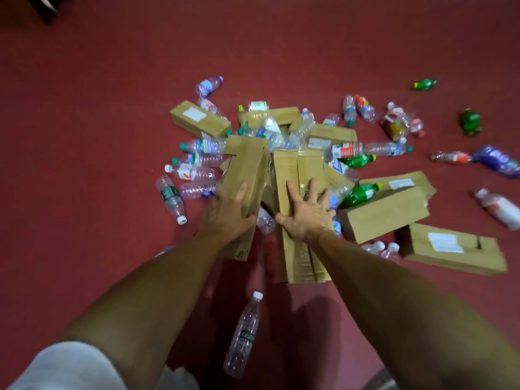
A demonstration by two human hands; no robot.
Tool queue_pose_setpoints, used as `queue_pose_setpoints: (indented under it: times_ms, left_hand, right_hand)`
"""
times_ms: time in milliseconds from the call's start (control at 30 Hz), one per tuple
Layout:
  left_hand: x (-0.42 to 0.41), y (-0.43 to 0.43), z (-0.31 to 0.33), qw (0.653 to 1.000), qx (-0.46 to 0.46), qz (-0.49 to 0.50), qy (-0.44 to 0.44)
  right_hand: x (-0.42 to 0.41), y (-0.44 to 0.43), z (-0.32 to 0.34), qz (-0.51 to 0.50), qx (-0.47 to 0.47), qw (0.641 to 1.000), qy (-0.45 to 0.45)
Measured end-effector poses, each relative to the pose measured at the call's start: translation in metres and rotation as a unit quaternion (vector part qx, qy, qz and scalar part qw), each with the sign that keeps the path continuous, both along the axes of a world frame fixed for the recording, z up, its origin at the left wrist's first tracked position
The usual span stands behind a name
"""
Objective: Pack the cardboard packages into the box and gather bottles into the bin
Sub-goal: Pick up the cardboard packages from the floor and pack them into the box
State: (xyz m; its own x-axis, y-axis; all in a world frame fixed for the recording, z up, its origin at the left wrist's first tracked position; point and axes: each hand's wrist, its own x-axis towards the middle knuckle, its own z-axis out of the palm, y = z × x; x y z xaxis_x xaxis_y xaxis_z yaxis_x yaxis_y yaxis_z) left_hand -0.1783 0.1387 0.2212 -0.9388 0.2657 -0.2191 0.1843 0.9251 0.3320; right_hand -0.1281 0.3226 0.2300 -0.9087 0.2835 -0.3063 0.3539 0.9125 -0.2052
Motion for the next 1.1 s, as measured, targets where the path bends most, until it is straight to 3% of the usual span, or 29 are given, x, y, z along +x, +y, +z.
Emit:
queue_pose_setpoints:
  times_ms: [333,600,733,867,1100]
  left_hand:
    - [0.000,-0.064,0.306,0.999,-0.024,0.020,0.028]
    - [0.012,-0.146,0.504,0.993,-0.044,0.094,0.054]
    - [0.030,-0.196,0.560,0.982,-0.049,0.161,0.088]
    - [0.056,-0.263,0.597,0.964,-0.060,0.238,0.098]
    - [0.129,-0.403,0.633,0.919,-0.069,0.371,0.112]
  right_hand:
    - [-0.010,-0.054,0.312,0.064,0.035,0.997,-0.011]
    - [-0.038,-0.131,0.496,0.147,0.042,0.988,0.038]
    - [-0.049,-0.180,0.552,0.226,0.070,0.967,0.093]
    - [-0.046,-0.246,0.595,0.309,0.024,0.943,0.121]
    - [-0.023,-0.406,0.622,0.432,0.001,0.891,0.140]
